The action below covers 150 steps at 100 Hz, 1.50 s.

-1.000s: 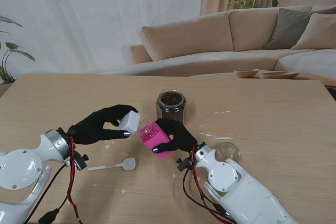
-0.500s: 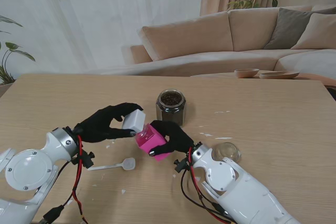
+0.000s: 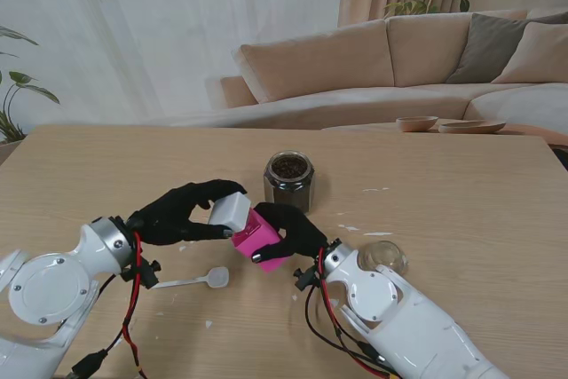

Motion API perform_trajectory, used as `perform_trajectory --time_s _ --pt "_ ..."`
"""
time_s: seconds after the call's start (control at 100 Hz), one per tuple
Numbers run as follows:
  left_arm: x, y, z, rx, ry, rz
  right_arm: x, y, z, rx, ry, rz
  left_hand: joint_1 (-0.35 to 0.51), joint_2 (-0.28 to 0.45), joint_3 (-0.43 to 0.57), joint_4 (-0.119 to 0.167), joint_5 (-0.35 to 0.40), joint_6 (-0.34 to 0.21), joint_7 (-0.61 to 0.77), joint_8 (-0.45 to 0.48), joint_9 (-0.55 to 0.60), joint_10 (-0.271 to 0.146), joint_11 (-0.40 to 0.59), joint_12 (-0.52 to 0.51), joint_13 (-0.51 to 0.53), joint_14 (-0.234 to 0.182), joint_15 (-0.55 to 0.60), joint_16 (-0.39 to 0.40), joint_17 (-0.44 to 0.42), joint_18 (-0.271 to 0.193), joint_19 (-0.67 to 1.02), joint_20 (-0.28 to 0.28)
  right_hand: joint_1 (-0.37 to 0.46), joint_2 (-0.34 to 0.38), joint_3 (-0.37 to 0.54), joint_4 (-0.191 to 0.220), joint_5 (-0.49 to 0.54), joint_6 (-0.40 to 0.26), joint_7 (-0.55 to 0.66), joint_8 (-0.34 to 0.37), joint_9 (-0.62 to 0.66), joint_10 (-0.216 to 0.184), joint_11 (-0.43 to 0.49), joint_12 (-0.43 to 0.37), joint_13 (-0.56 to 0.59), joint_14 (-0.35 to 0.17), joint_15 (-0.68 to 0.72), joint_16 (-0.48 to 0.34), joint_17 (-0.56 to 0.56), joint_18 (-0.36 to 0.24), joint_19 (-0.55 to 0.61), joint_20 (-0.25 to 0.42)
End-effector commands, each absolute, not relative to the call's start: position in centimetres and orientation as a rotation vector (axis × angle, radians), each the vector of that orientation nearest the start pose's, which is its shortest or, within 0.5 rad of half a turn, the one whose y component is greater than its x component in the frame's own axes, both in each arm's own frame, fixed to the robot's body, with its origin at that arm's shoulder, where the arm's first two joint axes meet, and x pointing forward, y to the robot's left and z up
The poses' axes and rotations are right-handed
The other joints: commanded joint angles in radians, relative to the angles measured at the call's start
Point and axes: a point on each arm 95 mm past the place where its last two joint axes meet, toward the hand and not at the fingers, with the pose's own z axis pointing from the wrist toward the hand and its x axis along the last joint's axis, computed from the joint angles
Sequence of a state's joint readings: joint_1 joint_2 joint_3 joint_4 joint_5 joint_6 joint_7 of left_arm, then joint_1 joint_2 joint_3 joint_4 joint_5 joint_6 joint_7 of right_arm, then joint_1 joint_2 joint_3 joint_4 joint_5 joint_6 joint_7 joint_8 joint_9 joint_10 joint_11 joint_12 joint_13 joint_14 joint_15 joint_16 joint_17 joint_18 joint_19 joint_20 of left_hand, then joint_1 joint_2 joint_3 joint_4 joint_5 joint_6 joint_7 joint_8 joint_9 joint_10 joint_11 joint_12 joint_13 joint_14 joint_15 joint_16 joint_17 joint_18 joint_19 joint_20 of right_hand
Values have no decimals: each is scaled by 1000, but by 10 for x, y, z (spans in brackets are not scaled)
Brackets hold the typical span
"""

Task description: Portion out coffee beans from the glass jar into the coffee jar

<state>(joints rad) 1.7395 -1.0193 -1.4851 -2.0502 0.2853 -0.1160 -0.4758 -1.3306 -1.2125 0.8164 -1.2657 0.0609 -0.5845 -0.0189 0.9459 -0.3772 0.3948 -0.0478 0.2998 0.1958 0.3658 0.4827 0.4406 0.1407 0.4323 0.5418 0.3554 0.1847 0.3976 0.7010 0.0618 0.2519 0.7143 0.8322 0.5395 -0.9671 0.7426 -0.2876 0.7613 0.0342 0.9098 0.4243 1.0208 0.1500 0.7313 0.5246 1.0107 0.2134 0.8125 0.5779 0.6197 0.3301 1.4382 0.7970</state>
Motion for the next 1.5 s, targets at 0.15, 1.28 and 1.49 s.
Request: perform_trajectory --time_s 0.15,1.28,1.49 --pt "343 -6 -204 -1542 1618 -2045 392 129 -361 -1509 -967 -2179 67 69 84 22 80 -34 53 12 61 -45 34 3 17 -4 -15 -12 -9 12 -2 -6 262 208 299 44 128 -239 171 34 69 -108 92 24 63 -47 112 27 5 -12 30 18" --pt "340 -11 -212 -1477 1698 -1978 396 131 -360 -1513 -944 -2173 65 69 67 22 96 -72 48 17 49 -59 -3 -17 0 -16 -49 -29 -19 12 -27 -5 262 208 298 44 129 -237 169 36 70 -106 92 25 63 -47 112 27 5 -12 30 18" --pt "340 -11 -213 -1476 1714 -1971 397 132 -359 -1512 -935 -2175 73 72 58 22 113 -118 49 19 10 -57 -44 -43 -24 -19 -86 -51 -28 7 -45 -8 263 209 299 44 128 -237 168 36 69 -107 91 25 63 -47 112 28 5 -12 30 18"
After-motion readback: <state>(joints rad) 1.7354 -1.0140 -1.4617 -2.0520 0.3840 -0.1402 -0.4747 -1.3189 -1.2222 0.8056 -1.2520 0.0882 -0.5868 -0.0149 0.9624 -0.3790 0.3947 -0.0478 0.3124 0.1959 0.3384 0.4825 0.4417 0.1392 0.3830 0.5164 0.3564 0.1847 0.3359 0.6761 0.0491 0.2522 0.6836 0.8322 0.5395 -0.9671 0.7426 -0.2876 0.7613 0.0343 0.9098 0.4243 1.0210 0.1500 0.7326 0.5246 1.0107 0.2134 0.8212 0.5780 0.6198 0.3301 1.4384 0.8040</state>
